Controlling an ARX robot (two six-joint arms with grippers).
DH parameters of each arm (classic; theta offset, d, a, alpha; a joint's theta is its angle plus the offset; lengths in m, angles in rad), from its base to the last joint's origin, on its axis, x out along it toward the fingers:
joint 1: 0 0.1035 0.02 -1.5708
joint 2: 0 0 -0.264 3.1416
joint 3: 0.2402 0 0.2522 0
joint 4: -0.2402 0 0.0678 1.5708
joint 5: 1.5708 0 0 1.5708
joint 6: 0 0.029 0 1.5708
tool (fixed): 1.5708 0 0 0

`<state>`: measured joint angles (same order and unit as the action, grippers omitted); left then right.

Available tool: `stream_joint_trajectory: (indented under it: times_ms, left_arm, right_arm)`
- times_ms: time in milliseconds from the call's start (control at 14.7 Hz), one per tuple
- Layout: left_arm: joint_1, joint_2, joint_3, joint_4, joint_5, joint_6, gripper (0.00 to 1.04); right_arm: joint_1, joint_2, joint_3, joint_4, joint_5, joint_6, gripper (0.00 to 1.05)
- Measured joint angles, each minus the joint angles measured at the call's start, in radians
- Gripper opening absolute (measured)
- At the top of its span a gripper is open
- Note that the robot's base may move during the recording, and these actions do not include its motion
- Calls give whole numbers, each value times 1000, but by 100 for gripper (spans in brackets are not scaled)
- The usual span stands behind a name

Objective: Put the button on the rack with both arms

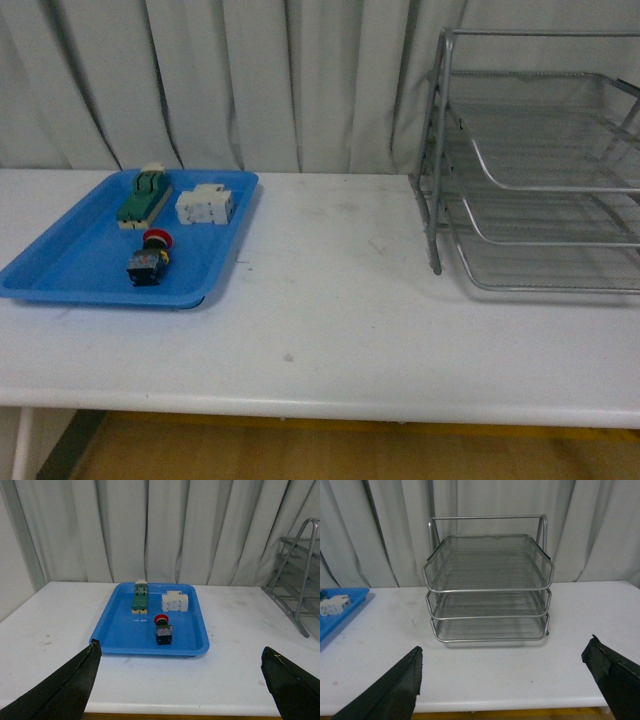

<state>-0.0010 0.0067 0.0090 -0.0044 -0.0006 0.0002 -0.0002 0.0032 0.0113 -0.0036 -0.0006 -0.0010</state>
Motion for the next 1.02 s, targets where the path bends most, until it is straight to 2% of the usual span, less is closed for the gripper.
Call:
stream_joint_trajectory:
  times_ms: [68,136,204,271,339,407,543,746,814,1018]
  left_arm:
    - [0,0,0,0,0,0,98]
    - [0,0,0,0,0,0,98]
    - [0,0,0,0,-1,0,98]
    - [0,0,0,1,3,0,98]
    - [0,0,0,1,-1,0,98]
    - [0,0,0,1,0,0,98]
    - [0,0,0,1,0,0,98]
    - [0,0,0,1,0,0,98]
    - [0,0,0,1,0,0,98]
    - [0,0,0,1,0,0,98]
  right_arm:
    - [0,0,0,0,0,0,100]
    - [0,0,0,0,0,0,97]
    - [-35,33,38,-129,-85,49,98]
    - [-148,183,98,-227,-238,140,98]
    - [-266,340,107,-128,-352,295,98]
    - [-297,459,108,9,-420,416,98]
    - [-294,795,139,356,-436,645,98]
    - [-268,1299,251,809,-365,877,98]
    - [-251,1440,310,908,-347,936,98]
    - [-191,1731,472,956,-304,1062,98]
